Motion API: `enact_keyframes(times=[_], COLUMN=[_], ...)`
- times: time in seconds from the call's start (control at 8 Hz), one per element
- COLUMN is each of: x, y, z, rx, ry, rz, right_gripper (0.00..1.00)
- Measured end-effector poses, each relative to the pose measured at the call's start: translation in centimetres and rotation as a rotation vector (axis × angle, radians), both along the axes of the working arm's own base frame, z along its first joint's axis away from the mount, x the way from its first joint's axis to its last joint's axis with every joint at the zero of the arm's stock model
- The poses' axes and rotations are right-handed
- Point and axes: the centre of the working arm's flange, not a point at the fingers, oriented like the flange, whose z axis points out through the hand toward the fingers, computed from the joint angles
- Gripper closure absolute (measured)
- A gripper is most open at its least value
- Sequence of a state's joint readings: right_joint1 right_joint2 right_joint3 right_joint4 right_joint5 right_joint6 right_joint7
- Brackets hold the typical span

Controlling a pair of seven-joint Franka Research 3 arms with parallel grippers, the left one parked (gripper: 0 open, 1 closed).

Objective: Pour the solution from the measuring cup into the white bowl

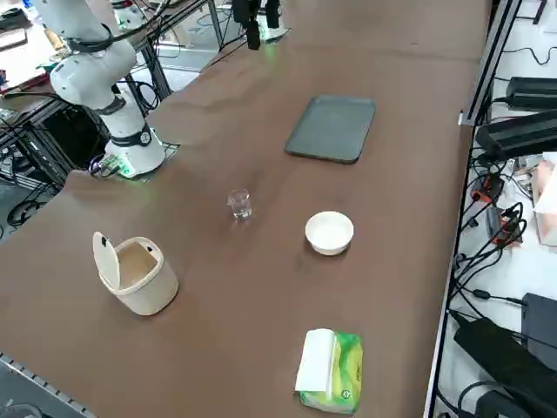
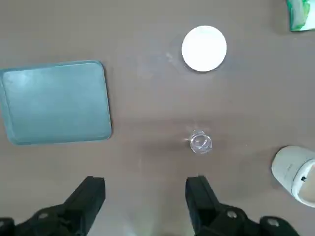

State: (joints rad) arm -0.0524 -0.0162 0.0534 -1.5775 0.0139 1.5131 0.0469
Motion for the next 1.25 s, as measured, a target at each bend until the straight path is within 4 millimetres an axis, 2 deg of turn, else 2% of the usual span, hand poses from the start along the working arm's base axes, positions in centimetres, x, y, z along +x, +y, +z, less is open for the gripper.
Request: enact_keyframes(times=[0.12,0.25,0.62,0.75,0.88,1.12,1.25], x=[0.3,1.2,4.2,4.3,3.9,2.6,1.6], y=[-0.1,0.5,3.2,4.5,6.7,11.7,12.9], z=[-1.2,-3.6,-14.5,-18.0,-21.0,-26.7,-30.1], rx=[-0.063,-0.142,-0.327,-0.385,-0.442,-0.571,-0.643], ry=[0.021,0.037,-0.011,-0.028,-0.043,-0.104,-0.139], rz=[-0.032,-0.092,-0.320,-0.400,-0.489,-0.664,-0.759], right_gripper=[0.00,0.00,0.00,0.00,0.00,0.00,0.00])
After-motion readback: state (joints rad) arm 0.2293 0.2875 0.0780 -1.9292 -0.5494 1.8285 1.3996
